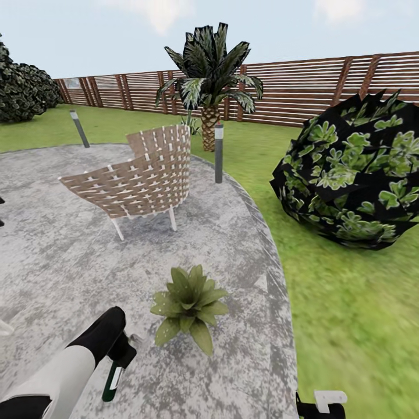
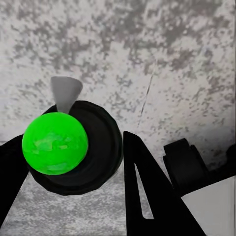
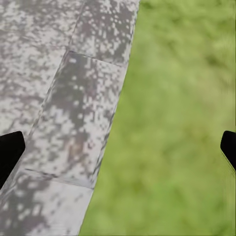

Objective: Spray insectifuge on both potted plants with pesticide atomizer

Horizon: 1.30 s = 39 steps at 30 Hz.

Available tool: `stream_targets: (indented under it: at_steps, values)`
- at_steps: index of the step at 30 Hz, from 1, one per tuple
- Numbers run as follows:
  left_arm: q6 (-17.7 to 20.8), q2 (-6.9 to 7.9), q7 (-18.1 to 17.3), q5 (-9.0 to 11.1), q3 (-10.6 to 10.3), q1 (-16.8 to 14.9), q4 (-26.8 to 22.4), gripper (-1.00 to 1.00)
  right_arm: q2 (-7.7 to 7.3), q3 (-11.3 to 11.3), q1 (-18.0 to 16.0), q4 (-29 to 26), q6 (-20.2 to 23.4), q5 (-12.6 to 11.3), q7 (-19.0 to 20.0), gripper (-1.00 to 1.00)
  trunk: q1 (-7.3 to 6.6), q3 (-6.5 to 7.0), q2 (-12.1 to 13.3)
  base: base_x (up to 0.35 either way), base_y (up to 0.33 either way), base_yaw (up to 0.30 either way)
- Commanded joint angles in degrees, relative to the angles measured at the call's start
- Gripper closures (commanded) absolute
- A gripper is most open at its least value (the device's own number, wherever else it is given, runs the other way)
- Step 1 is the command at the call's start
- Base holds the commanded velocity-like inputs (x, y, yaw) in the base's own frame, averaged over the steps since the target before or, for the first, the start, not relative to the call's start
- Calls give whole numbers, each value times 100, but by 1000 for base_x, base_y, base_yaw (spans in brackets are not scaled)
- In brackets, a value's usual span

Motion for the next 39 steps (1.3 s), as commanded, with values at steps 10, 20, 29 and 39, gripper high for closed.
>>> stream_targets:
  at_steps: [10,20,29,39]
  values:
    - [6,7,-27,-63,-30,-17,-33,100,-4,-22,-3,11,-14,65,-46,-100,2,-5,-2,85,0,0]
    - [-36,248,-40,-60,-14,40,-120,100,-2,-22,-2,11,-14,68,-45,-100,2,-5,-2,0,0,0]
    - [24,-93,-618,-127,-80,-346,-211,100,-4,-22,-4,11,-14,70,-43,-100,2,-5,-2,0,0,0]
    - [41,-76,-2432,-1586,-232,-1064,-205,100,5,-15,-3,11,-14,70,-39,-100,2,-5,-2,0,0,33]
